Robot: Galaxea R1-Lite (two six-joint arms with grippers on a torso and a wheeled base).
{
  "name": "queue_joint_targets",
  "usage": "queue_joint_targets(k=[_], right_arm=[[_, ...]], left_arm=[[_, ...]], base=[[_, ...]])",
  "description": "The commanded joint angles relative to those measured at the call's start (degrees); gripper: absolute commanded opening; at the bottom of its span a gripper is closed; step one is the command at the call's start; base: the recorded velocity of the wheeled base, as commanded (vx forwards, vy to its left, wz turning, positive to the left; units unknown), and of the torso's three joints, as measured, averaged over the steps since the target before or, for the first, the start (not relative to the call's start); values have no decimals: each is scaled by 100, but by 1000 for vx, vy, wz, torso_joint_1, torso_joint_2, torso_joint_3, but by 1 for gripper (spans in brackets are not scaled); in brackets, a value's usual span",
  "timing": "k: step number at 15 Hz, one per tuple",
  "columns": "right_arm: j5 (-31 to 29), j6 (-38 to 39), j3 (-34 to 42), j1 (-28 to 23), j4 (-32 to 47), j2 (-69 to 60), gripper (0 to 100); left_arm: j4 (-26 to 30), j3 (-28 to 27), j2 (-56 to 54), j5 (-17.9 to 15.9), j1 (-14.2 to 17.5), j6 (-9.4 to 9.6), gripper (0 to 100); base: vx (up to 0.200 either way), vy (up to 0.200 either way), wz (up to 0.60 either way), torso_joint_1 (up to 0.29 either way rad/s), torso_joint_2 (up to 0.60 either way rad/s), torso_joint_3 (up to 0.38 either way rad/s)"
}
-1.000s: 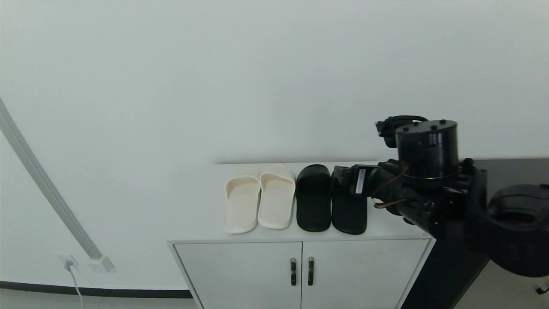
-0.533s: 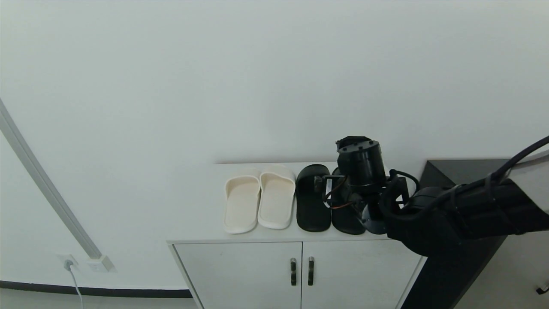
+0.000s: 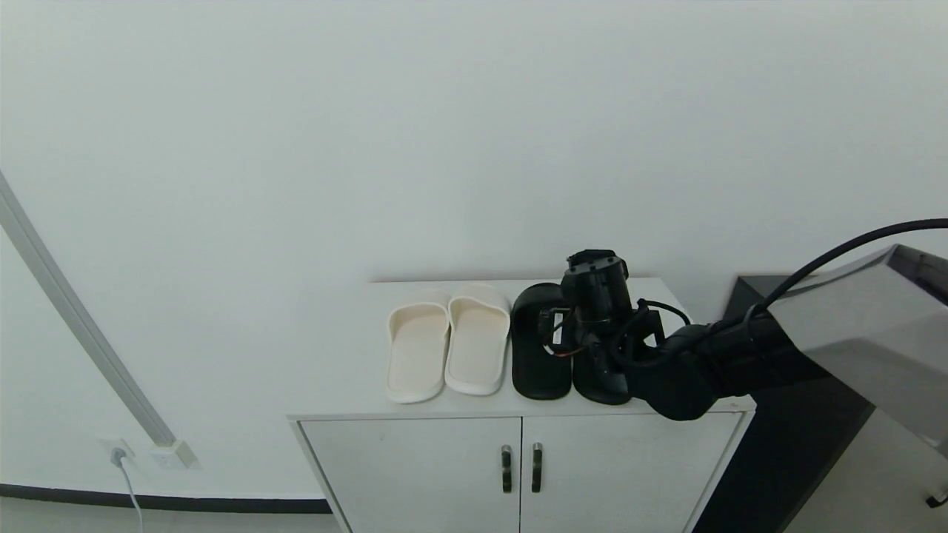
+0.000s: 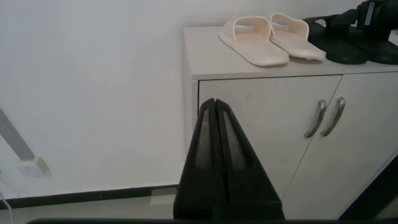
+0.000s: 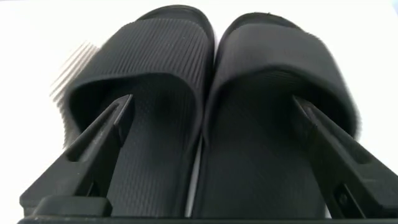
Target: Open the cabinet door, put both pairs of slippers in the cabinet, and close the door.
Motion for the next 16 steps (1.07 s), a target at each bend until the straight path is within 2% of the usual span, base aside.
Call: queue_joint_targets(k=[1, 7, 12, 13, 16], right_arm=[[1, 0, -286, -33, 2, 324, 100], [1, -36, -963, -279, 10, 799, 100], [1, -62, -1042, -279, 10, 825, 100], [1, -62, -1042, -279, 10, 825, 0], [-8, -62, -1015, -279, 19, 817, 0]], left_arm=[[-1, -1, 7, 1, 1, -1, 0], [-1, -1, 7, 1, 1, -1, 0], [-1, -1, 7, 1, 1, -1, 0], [-1, -1, 7, 1, 1, -1, 0], [-1, -1, 7, 1, 1, -1, 0]], base=[[0, 0, 0, 0, 0, 0], [0, 0, 0, 0, 0, 0], [0, 0, 0, 0, 0, 0], [0, 0, 0, 0, 0, 0], [0, 0, 0, 0, 0, 0]])
